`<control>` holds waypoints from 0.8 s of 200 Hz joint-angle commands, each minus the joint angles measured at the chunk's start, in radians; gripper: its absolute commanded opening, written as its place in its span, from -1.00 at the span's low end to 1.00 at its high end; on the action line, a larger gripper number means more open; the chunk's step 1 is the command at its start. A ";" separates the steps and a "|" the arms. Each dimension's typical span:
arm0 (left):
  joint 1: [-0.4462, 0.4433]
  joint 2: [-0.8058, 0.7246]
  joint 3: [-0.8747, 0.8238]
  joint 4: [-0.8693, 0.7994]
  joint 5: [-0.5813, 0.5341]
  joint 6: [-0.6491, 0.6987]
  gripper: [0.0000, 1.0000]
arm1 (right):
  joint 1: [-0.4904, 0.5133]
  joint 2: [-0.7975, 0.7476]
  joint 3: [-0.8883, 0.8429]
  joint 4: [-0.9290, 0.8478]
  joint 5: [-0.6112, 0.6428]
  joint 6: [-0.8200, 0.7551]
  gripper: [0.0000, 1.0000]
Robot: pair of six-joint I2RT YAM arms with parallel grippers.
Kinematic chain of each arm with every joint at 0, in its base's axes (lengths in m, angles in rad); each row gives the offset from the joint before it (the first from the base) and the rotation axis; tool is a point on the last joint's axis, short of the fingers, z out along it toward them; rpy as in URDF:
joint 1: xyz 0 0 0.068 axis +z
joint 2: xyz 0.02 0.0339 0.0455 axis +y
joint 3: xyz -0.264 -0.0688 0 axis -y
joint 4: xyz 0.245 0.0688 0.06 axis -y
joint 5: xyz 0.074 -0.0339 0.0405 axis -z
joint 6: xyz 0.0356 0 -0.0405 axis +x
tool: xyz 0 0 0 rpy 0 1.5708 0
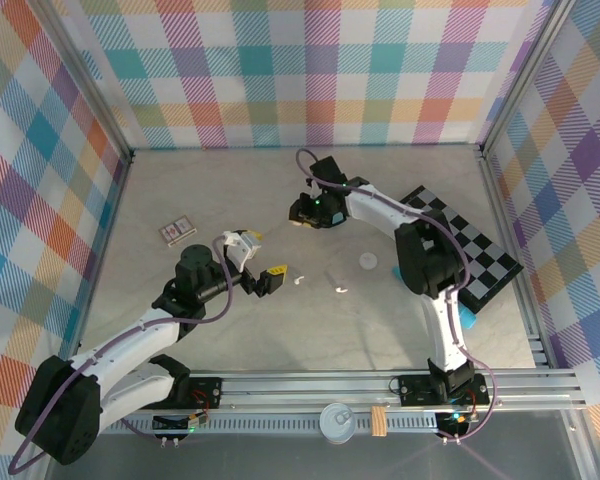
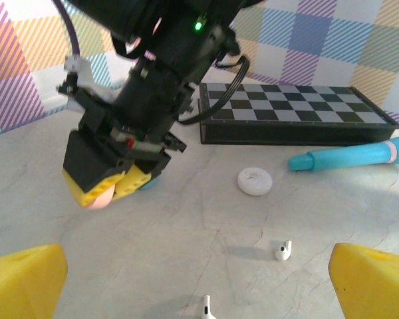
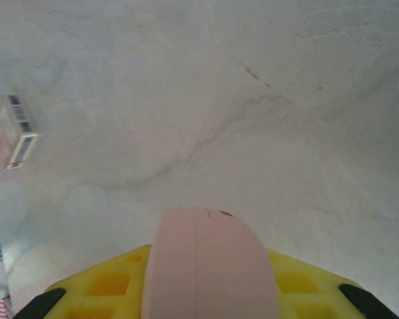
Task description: Insert the wireless bluetooth earbuds into the charging case
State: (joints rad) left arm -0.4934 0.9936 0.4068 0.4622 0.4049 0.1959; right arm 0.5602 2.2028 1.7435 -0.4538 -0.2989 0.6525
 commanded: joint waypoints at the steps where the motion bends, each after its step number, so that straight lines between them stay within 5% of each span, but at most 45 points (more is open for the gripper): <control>1: -0.010 0.010 -0.010 -0.012 -0.018 0.026 0.99 | 0.013 0.061 0.076 -0.009 -0.017 -0.030 -0.57; 73: -0.012 0.065 0.010 0.045 -0.009 0.013 0.99 | 0.013 0.207 0.233 -0.098 0.022 -0.062 -0.34; 160: -0.011 0.051 0.013 0.057 -0.003 -0.003 0.99 | -0.006 0.033 0.097 -0.174 0.227 -0.168 0.48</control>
State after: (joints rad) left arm -0.4965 1.0565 0.4068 0.4770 0.3985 0.1993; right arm 0.5751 2.3508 1.9175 -0.5663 -0.1810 0.5453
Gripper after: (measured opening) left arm 0.996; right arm 0.712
